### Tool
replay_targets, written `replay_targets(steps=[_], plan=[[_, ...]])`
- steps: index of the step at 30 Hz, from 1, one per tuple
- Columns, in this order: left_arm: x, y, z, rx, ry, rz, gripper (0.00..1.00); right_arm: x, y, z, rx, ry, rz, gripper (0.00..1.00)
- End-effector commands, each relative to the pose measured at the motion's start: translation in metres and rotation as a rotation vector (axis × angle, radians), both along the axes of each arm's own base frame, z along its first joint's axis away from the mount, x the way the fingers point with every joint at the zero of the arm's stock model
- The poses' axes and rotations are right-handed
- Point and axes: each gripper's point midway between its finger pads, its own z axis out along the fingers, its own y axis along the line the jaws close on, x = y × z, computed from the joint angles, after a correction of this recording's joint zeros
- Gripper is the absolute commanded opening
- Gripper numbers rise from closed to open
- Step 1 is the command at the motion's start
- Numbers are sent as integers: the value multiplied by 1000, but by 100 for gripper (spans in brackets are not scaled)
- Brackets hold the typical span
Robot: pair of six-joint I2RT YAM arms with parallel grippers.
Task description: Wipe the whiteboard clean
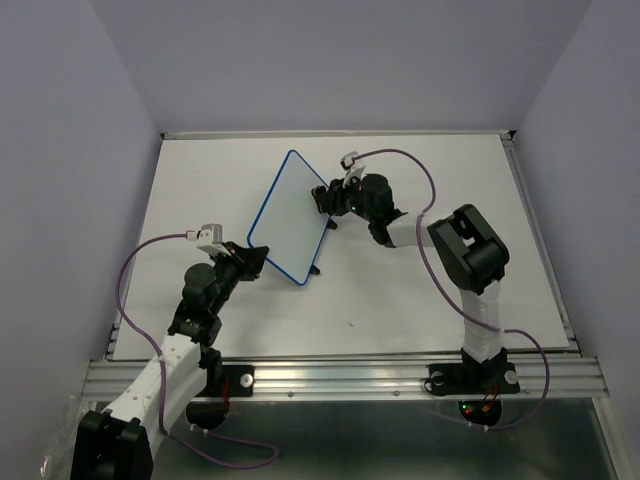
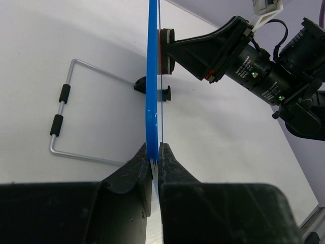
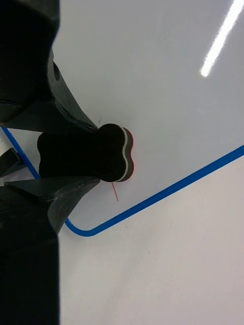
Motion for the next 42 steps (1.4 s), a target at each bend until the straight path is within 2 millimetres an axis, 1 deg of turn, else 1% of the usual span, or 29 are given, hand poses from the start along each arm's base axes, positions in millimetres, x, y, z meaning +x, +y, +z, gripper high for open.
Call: replay_targets(steps=[1,3,7,8,10,11,12,13,17,19,26,31,33,34,35,36,37,38,39,40,41,42], plan=[[-11,-12,-13,37,53,-87,0,15,-7,-11,-42,-3,-48,1],[-11,-13,-13,36,52,-90,0,15,-7,-15,-54,4,-45,1],[-11,-12,-13,37,53,-89,0,15,-8,-13,-62,-8,-44,1],[-11,-12,-13,36,52,-87,0,21,-13,-11,-65,-11,-60,1],[-11,-13,-13,36,53,-90,0,27,-14,-16,-83,-5,-82,1],[-11,-12,-13,37,53,-89,0,31,-20,-20,-92,10,-95,1],[-11,-13,-13,36,52,-92,0,33,-19,-22,-90,14,-93,1],[-11,-13,-13,38,53,-90,0,36,-23,-23,-88,18,-101,1],[-11,-13,-14,37,55,-90,0,29,-19,-19,-80,9,-63,1],[-11,-13,-14,38,56,-92,0,33,-24,-19,-90,11,-97,1],[-11,-13,-14,39,57,-89,0,35,-30,-30,-130,20,-119,1],[-11,-13,-14,39,57,-90,0,33,-28,-36,-137,26,-98,1],[-10,-13,-14,39,59,-90,0,24,-20,-33,-134,10,-28,1],[-10,-13,-14,39,57,-92,0,13,-10,-28,-116,-6,59,1],[-10,-13,-14,39,58,-90,0,5,-5,-23,-121,-31,120,1],[-10,-13,-15,40,60,-90,0,-4,0,-25,-121,-37,186,1],[-10,-13,-14,39,59,-90,0,-23,12,-17,-98,-43,315,2],[-10,-13,-15,40,61,-92,0,-31,15,-17,-123,-76,385,3],[-10,-14,-14,40,58,-97,0,-37,19,-10,-123,-91,439,3],[-10,-14,-14,40,58,-97,0,-44,22,-11,-126,-86,488,3],[-10,-14,-15,41,61,-97,0,-57,24,-14,-133,-71,562,2],[-10,-14,-15,41,62,-98,0,-61,25,-13,-134,-72,594,2]])
